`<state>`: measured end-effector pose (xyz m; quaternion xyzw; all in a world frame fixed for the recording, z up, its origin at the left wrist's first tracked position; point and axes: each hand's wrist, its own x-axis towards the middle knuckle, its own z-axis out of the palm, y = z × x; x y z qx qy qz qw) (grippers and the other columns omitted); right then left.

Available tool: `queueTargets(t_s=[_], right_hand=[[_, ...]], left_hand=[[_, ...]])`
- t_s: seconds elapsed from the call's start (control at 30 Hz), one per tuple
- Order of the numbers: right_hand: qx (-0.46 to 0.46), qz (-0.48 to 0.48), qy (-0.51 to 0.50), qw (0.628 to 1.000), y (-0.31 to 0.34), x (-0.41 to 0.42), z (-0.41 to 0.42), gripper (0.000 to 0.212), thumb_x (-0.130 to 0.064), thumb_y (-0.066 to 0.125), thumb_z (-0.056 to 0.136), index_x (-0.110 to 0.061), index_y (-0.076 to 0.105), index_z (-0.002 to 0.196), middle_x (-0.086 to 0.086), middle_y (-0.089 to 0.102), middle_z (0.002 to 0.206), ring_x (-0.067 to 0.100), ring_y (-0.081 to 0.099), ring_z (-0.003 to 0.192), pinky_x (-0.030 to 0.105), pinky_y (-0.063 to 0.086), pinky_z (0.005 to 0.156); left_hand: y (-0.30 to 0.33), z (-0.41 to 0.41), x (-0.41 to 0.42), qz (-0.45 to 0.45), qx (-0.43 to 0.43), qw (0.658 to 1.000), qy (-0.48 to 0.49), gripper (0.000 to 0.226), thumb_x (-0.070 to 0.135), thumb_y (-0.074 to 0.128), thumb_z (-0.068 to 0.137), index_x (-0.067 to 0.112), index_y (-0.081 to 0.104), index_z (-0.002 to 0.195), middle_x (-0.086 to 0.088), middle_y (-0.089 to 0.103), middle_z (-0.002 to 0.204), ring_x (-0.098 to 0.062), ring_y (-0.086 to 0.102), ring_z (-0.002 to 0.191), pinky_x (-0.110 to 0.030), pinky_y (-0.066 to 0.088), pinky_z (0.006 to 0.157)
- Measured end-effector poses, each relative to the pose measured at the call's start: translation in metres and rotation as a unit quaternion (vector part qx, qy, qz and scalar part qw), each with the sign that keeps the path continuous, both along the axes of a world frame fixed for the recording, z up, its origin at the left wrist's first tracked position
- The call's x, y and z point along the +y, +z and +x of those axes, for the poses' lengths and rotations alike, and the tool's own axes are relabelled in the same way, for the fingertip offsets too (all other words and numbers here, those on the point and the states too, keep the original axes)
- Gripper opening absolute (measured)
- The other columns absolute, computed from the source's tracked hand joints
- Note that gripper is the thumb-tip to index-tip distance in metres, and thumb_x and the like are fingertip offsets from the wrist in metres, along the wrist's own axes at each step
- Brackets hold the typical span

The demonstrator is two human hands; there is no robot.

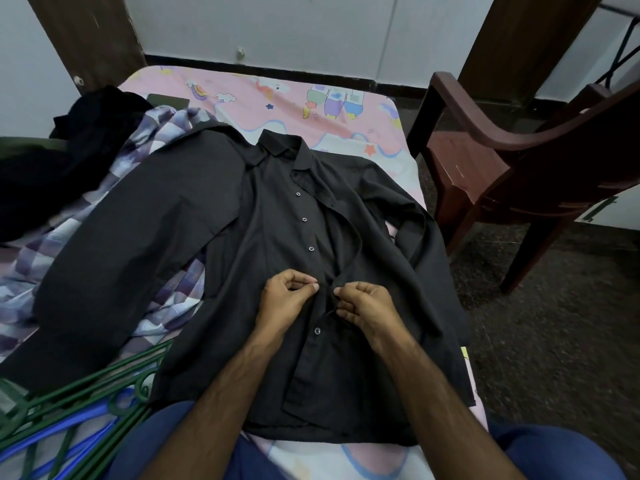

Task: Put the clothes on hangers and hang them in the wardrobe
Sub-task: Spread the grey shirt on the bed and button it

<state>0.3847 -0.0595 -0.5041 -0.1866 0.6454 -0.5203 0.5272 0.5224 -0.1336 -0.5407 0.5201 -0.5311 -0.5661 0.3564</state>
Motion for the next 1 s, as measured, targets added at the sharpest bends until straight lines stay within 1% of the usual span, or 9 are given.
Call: queueTargets(t_s=[0.13,0.3,0.37,0.47,0.57,0.67,0.73,0.83,1.0], right_hand=[[0.068,-0.005,0.007,0.998,-0.007,-0.013,0.004,0.016,-0.012,0.073,0.088,-0.013,0.067,0.074,0.001,0.062,0.065,0.010,0.059,0.062,0.025,0.052,0.065],[0.116,-0.007,-0.013,0.993,-0.017,-0.019,0.013,0.019,-0.018,0.077,0.086,-0.011,0.066,0.072,0.001,0.061,0.060,0.008,0.054,0.054,0.021,0.047,0.055],[0.140,-0.015,-0.020,0.990,-0.023,-0.020,0.016,0.022,-0.021,0.077,0.086,-0.014,0.065,0.070,0.001,0.060,0.060,0.011,0.053,0.056,0.026,0.046,0.056],[0.164,-0.023,-0.015,0.986,-0.030,-0.020,0.017,0.024,-0.028,0.080,0.082,-0.018,0.065,0.067,0.001,0.062,0.061,0.016,0.054,0.061,0.035,0.046,0.062],[0.162,-0.035,-0.008,0.986,-0.036,-0.018,0.016,0.018,-0.026,0.081,0.084,-0.012,0.072,0.076,0.006,0.068,0.067,0.016,0.057,0.063,0.036,0.047,0.065],[0.164,-0.053,-0.012,0.985,-0.041,-0.015,0.017,0.012,-0.022,0.080,0.086,-0.011,0.075,0.083,0.011,0.075,0.077,0.015,0.062,0.068,0.037,0.050,0.068],[0.157,-0.061,-0.018,0.985,-0.044,-0.013,0.017,0.008,-0.019,0.080,0.086,-0.012,0.076,0.086,0.011,0.076,0.081,0.016,0.066,0.072,0.035,0.053,0.071],[0.151,-0.077,-0.020,0.985,-0.046,-0.010,0.016,0.006,-0.015,0.080,0.086,-0.012,0.076,0.089,0.008,0.077,0.084,0.016,0.069,0.078,0.033,0.056,0.076],[0.128,-0.119,-0.015,0.985,-0.043,-0.006,0.013,0.011,-0.008,0.067,0.095,-0.002,0.076,0.091,0.009,0.075,0.080,0.009,0.066,0.071,0.020,0.053,0.069]], left_hand=[[0.004,-0.001,0.000,0.019,0.014,1.000,-0.002,0.005,0.006,0.075,0.084,0.008,0.073,0.087,0.008,0.062,0.062,0.004,0.047,0.041,-0.008,0.031,0.038],[0.006,-0.001,-0.001,0.018,0.000,1.000,-0.009,0.003,0.008,0.074,0.085,0.009,0.073,0.087,0.005,0.063,0.065,0.001,0.047,0.042,-0.012,0.031,0.036],[0.007,0.000,-0.001,0.026,0.002,1.000,-0.014,0.003,0.010,0.074,0.085,0.009,0.072,0.087,0.002,0.062,0.064,-0.006,0.045,0.042,-0.016,0.029,0.034],[0.005,0.002,-0.003,0.040,0.003,0.999,-0.012,0.002,0.012,0.074,0.084,0.012,0.072,0.085,0.005,0.061,0.059,-0.009,0.042,0.041,-0.018,0.028,0.037],[0.006,0.003,-0.004,0.042,0.008,0.999,-0.018,0.002,0.011,0.074,0.085,0.011,0.072,0.086,0.006,0.063,0.060,-0.008,0.040,0.040,-0.018,0.028,0.037],[0.008,0.002,-0.002,0.024,0.001,1.000,-0.020,0.002,0.008,0.074,0.085,0.008,0.073,0.087,-0.001,0.066,0.067,0.001,0.044,0.036,-0.015,0.031,0.034],[0.006,0.000,-0.002,0.005,-0.019,1.000,-0.017,0.001,0.010,0.076,0.084,0.011,0.074,0.085,-0.003,0.069,0.070,0.003,0.046,0.036,-0.009,0.031,0.036],[0.004,-0.001,-0.001,-0.017,-0.053,0.998,-0.013,0.004,0.016,0.077,0.083,0.017,0.074,0.081,0.001,0.070,0.072,0.004,0.050,0.041,-0.010,0.032,0.038],[0.006,0.001,0.000,-0.032,-0.061,0.997,-0.021,0.005,0.017,0.076,0.085,0.017,0.073,0.081,0.003,0.070,0.070,0.004,0.049,0.039,-0.013,0.033,0.040]])
